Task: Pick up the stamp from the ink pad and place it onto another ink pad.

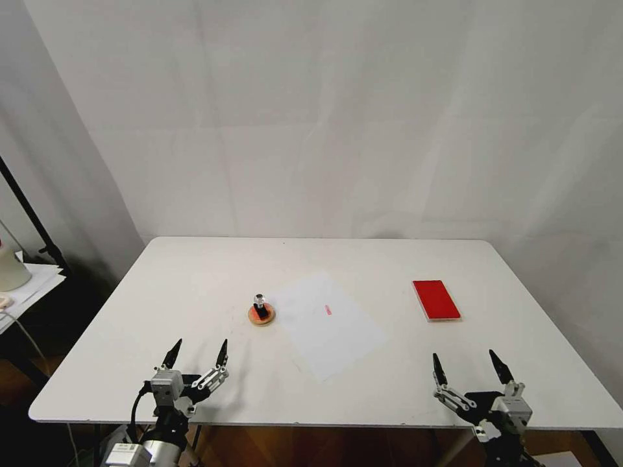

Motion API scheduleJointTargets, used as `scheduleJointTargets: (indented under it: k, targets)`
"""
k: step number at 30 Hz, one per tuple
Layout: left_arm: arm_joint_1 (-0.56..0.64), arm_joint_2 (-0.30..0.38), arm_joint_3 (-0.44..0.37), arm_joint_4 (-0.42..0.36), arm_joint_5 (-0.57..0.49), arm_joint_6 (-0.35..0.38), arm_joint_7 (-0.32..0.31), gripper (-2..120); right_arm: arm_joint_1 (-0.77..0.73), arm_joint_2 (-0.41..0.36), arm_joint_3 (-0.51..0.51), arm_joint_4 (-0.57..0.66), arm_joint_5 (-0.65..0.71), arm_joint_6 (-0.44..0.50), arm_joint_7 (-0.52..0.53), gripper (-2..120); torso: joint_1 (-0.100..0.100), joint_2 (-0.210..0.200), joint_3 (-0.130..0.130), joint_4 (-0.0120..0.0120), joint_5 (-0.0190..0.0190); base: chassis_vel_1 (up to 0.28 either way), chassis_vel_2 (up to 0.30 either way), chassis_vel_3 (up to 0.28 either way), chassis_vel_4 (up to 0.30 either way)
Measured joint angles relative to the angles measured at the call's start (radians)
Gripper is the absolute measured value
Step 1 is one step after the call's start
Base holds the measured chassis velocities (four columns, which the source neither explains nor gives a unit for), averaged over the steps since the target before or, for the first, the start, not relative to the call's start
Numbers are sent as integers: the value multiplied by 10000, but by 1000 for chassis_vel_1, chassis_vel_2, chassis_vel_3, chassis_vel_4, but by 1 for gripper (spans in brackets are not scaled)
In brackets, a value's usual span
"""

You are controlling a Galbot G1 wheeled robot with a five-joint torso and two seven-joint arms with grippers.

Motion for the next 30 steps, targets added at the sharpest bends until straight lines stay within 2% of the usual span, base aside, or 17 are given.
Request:
scheduleJointTargets:
  k: [30]
  targets:
    - [0,0,0,0,0,0,0,100,20,-10,-18,-7,25,-18,-6,100,0,0,0,0,0,0,0,0,0]
